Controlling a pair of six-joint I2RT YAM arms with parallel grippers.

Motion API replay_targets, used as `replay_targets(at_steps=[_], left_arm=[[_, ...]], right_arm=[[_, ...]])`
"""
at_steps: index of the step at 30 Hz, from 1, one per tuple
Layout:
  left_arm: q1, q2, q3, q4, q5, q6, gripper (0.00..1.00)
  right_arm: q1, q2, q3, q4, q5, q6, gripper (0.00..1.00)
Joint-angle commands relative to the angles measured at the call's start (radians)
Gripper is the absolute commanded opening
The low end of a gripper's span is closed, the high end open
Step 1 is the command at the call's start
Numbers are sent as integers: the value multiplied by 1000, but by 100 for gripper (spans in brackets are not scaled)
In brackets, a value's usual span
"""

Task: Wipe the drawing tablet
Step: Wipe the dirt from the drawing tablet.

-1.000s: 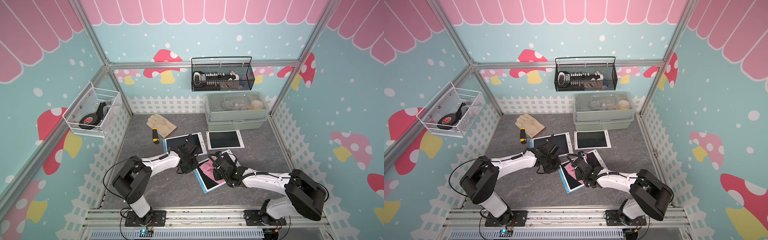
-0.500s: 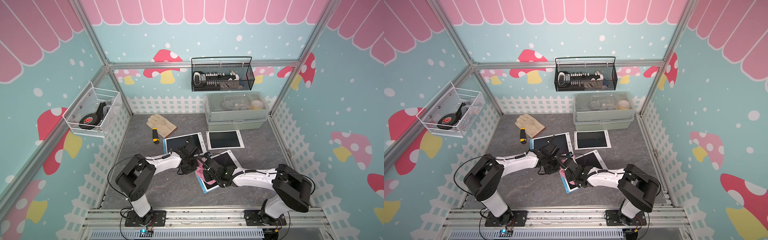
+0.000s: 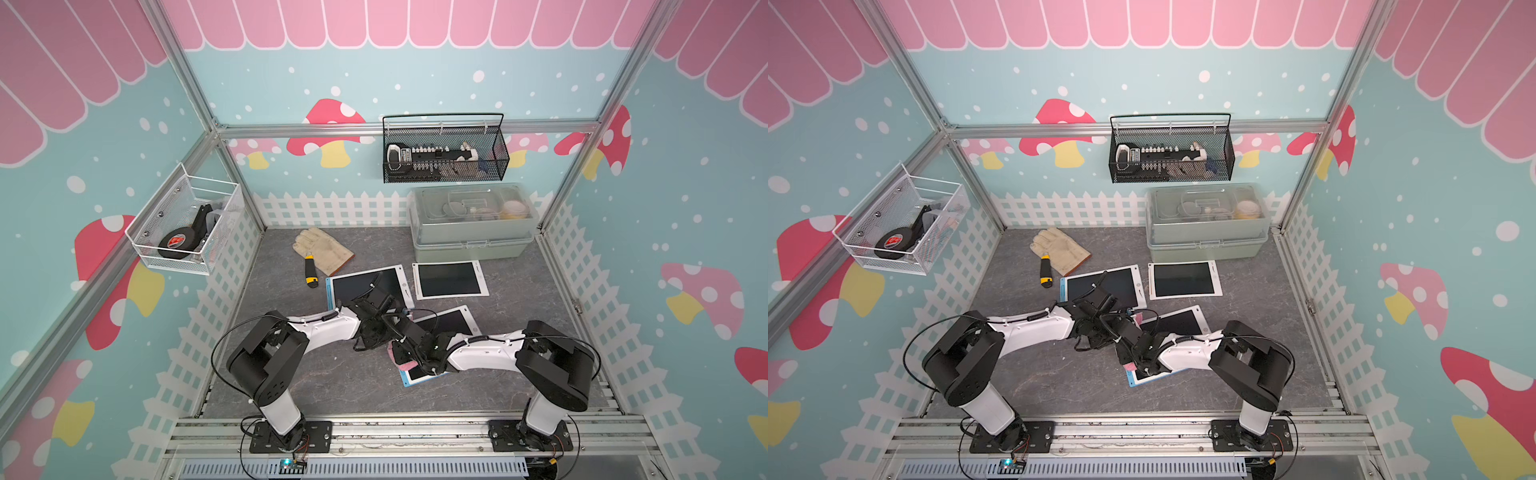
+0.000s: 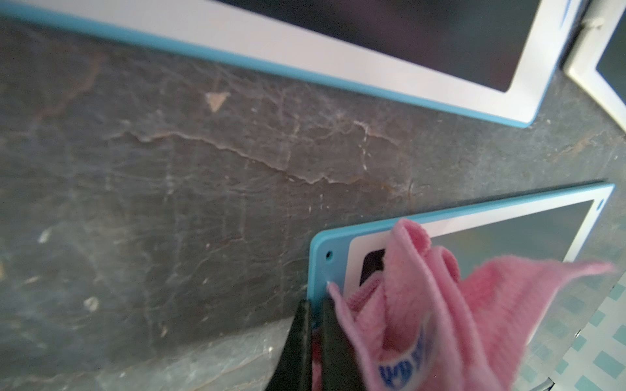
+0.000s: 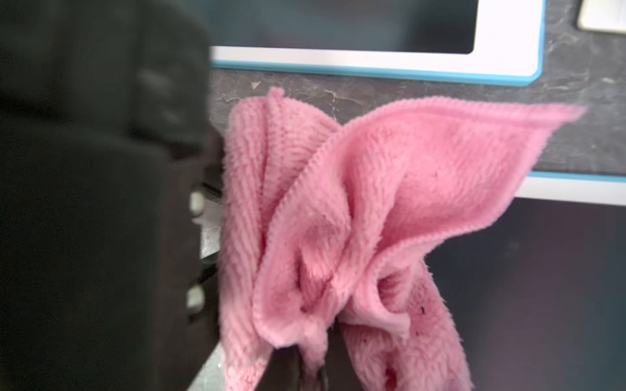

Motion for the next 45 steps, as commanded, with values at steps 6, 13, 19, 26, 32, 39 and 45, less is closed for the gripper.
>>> replay_targets(at_steps=[6, 13, 19, 26, 32, 39, 45], left_arm=[[-3, 60, -45, -71, -21, 20, 7], [7, 76, -33, -73, -4, 36, 6], [7, 94, -28, -72, 9, 31, 3], [6, 92, -40, -72, 13, 32, 2], [6, 97, -39, -66, 16, 35, 2], [10, 106, -24, -68, 17, 40, 2], [12, 114, -16, -69, 17, 46, 2]], right_arm=[[-41, -48, -112, -97, -10, 50, 0], [7, -47, -71, -49, -46, -53, 0], [3, 46, 14, -42, -64, -44, 0], [-90, -32, -103, -64, -47, -53, 0], [11, 37, -1, 1, -161, -82, 0], [-72, -18, -105, -15, -137, -43, 0], [5, 9, -24, -26, -203, -104, 0]])
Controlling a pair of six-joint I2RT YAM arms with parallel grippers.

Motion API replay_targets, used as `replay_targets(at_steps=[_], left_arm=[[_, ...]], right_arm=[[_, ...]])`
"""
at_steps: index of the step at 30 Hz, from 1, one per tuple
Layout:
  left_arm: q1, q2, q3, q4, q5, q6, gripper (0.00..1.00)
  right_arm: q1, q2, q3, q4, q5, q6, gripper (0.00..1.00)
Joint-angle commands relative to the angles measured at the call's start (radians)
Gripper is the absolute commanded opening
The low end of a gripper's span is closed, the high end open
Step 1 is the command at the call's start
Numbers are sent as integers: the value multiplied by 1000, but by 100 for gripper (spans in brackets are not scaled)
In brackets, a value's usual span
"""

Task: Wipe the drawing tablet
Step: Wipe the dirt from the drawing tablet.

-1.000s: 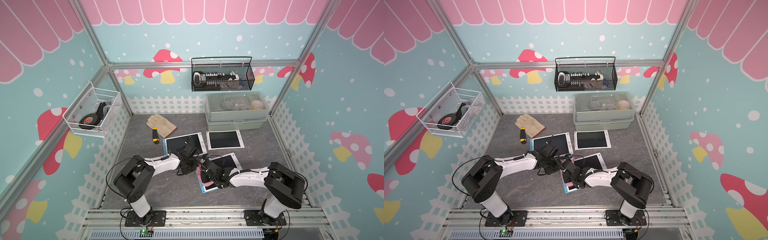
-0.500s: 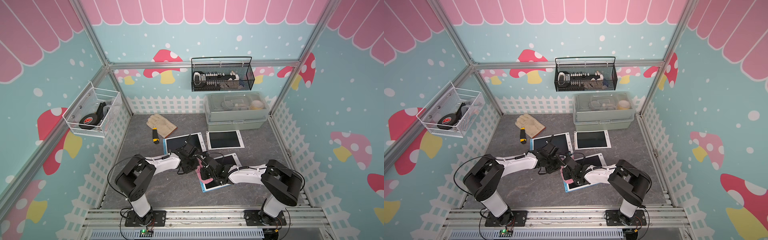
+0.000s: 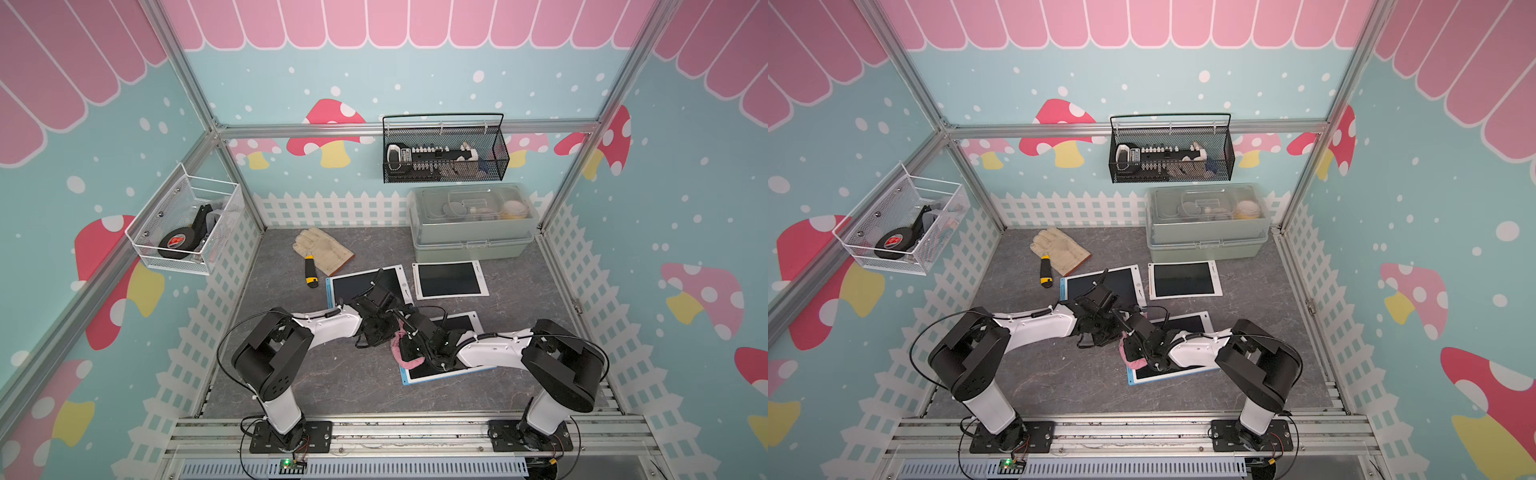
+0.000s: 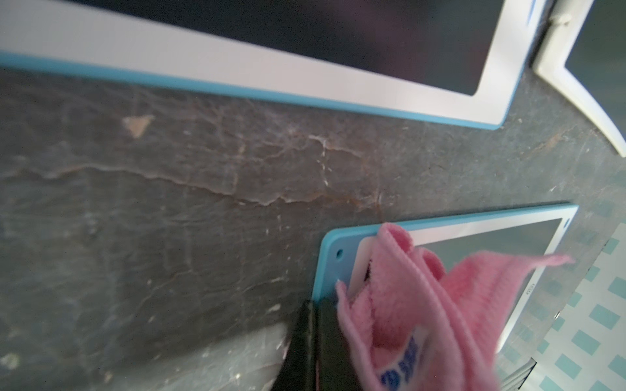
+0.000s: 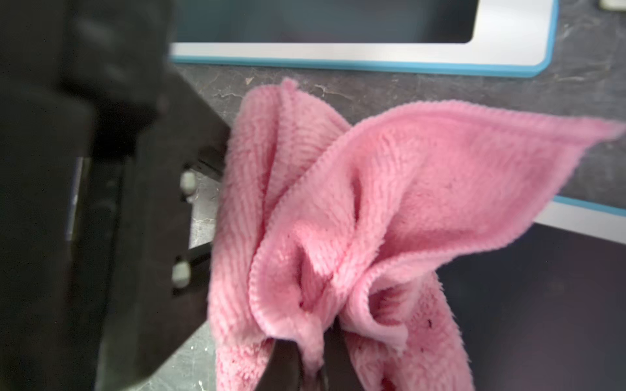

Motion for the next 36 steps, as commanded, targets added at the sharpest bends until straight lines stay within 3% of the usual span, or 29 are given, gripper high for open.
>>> replay_targets(at_steps=[1, 7, 11, 16, 24, 31, 36], left_arm=[[-3, 76, -36, -113, -33, 18, 2], [-3, 85, -31, -115, -32, 18, 2], [-1, 89, -30, -116, -35, 20, 1], [3, 88, -28, -118, -31, 29, 1], [3, 88, -33, -118, -30, 30, 0], [0, 93, -26, -117, -30, 29, 0], [-5, 96, -19, -119, -34, 27, 0]], right_arm=[[91, 60, 56, -70, -86, -34, 0], [103, 38, 52, -131, -86, -21, 0], [96, -28, -72, -155, -97, 9, 0], [94, -216, -243, -158, -27, 80, 0], [203, -93, -77, -144, -68, 38, 0], [111, -294, -262, -253, 12, 87, 0], [120, -374, -262, -349, 33, 85, 0]])
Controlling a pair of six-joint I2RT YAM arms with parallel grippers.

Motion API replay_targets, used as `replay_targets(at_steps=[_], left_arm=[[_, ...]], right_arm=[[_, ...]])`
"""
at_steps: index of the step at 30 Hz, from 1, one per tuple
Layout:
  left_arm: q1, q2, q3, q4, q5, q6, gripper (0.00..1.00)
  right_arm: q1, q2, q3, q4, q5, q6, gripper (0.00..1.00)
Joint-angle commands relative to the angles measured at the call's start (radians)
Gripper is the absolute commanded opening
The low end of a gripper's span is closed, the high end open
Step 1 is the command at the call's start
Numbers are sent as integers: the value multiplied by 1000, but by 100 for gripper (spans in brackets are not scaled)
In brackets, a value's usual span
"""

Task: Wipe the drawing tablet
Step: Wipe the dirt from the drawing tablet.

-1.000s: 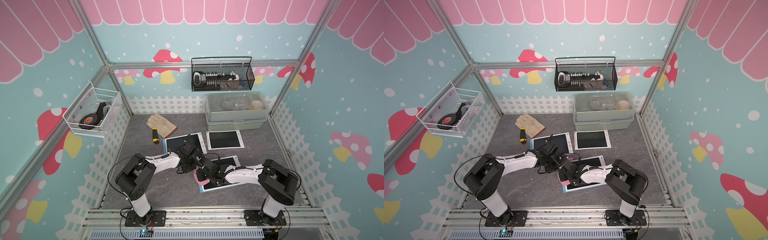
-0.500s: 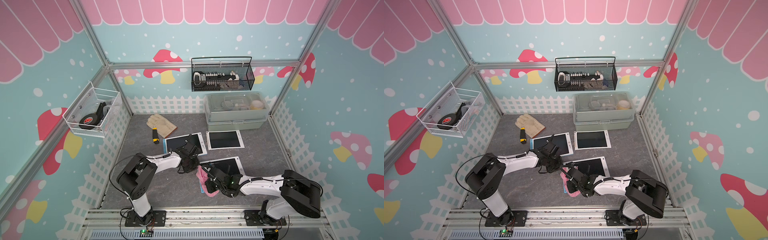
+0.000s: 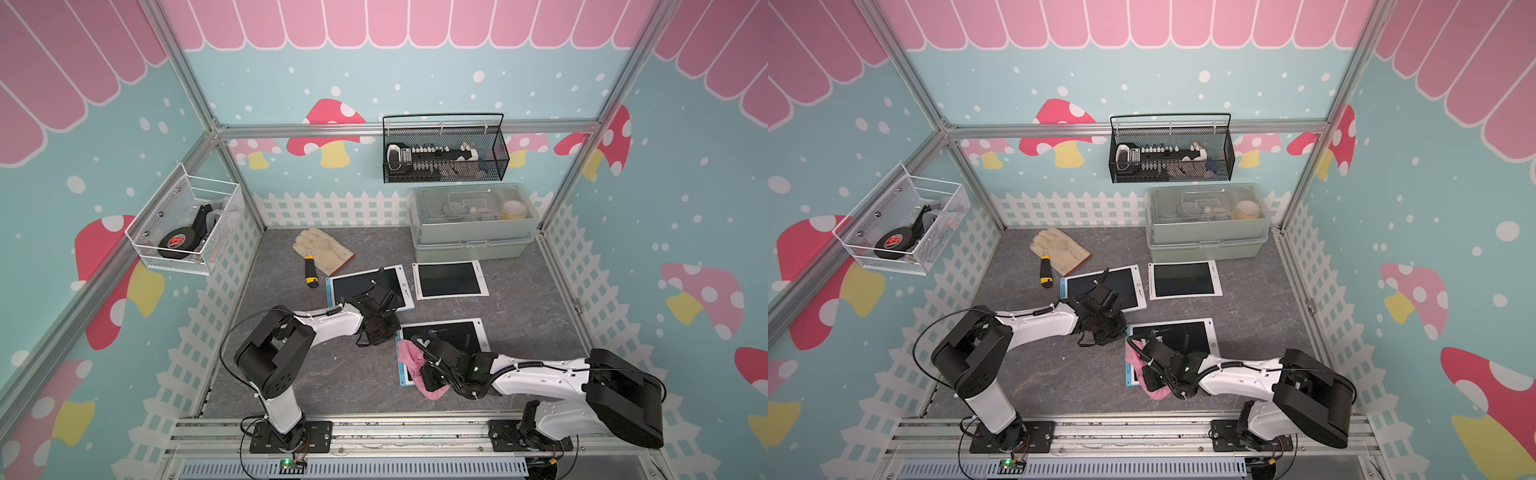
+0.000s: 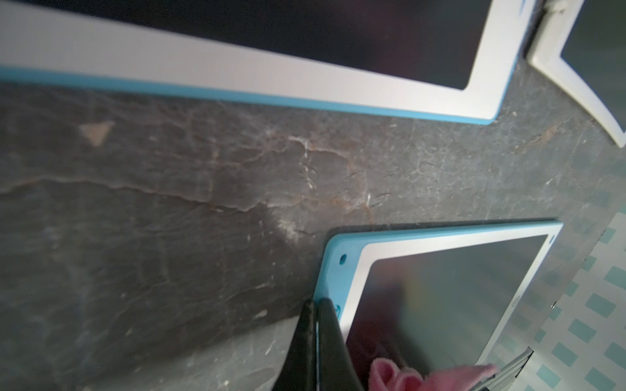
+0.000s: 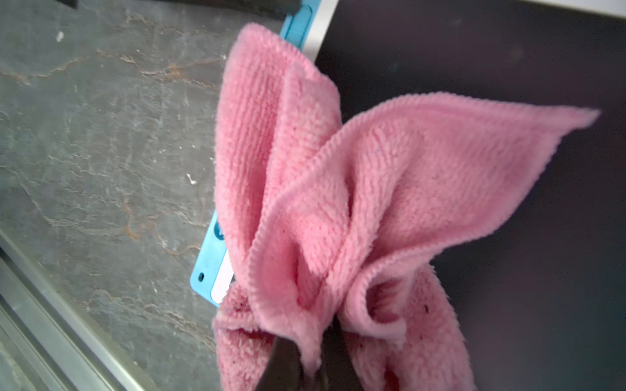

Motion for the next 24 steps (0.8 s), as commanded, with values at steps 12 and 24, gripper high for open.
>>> replay_targets(at_steps=[12, 24], left_arm=[[-21, 73, -39, -115, -65, -10, 0], [-21, 63, -33, -129, -77, -3, 0]], right_arm=[[128, 149, 146, -44, -29, -11, 0], [-93, -130, 77, -551, 160, 204, 0]])
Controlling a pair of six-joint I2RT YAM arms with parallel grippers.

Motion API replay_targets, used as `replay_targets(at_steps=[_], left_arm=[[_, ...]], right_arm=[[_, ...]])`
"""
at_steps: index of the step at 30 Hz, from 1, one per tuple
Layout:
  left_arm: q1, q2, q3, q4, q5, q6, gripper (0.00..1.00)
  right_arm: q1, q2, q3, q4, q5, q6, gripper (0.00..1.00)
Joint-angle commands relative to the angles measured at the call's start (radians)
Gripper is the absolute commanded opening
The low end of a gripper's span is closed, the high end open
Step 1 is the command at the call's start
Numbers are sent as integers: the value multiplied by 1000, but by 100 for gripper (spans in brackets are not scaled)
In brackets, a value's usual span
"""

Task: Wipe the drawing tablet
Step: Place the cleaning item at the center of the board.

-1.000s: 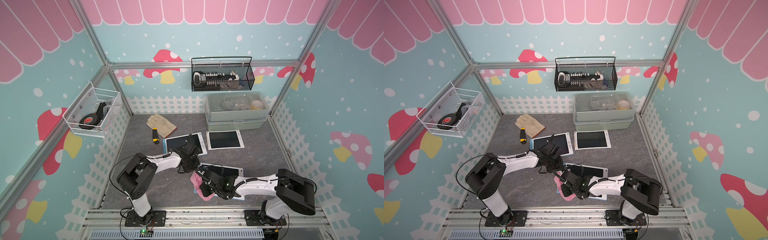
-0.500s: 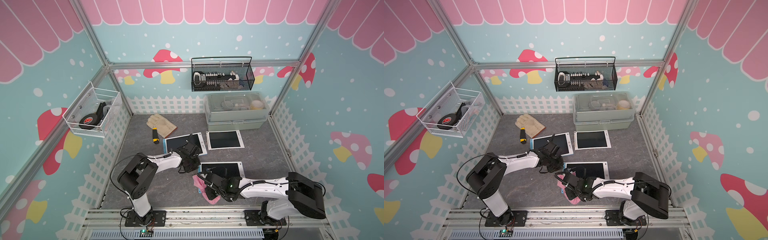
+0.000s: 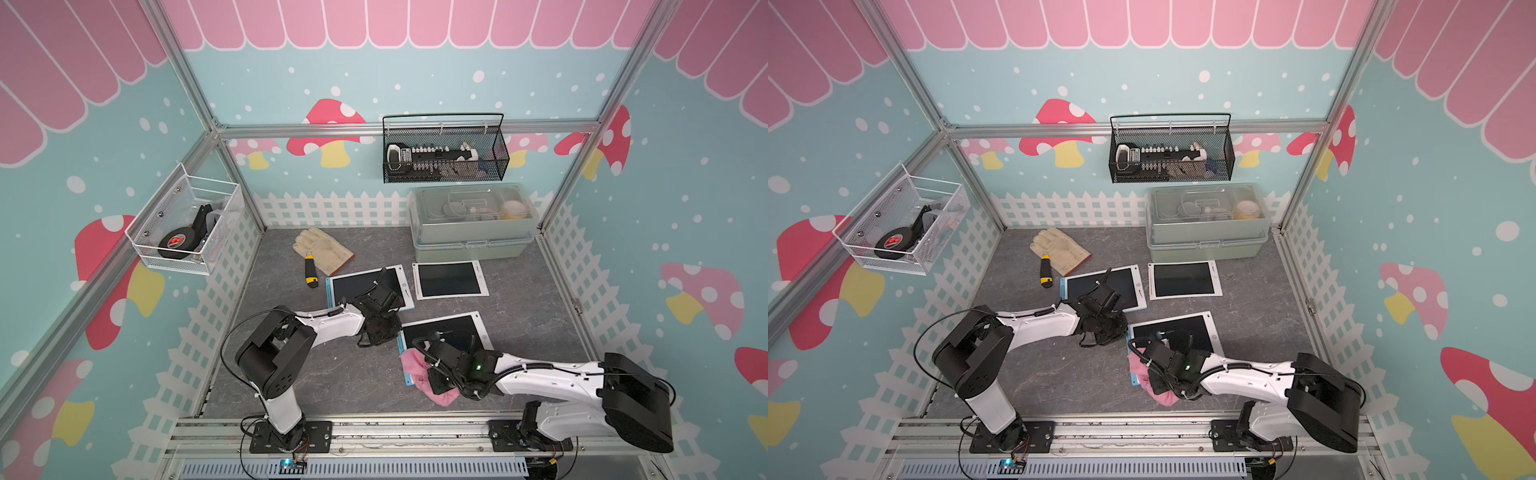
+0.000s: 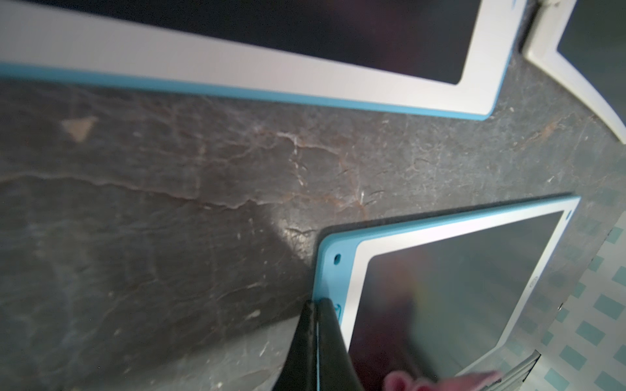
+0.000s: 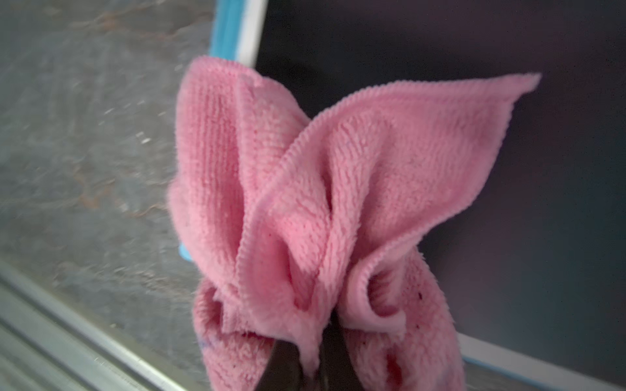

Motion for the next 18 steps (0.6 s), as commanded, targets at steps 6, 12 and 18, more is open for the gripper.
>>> replay_targets(at_steps=[6, 12, 18], left_arm=[[-6, 20, -20, -132, -51, 1, 4], [-4, -47, 18, -134, -47, -3, 20], [-2, -136, -12, -64, 2, -40, 36]], right_arm=[[-426, -156, 160, -550, 225, 64, 0], [-862, -117, 200, -535, 211, -107, 0], [-1037, 79, 141, -376, 116, -193, 6]])
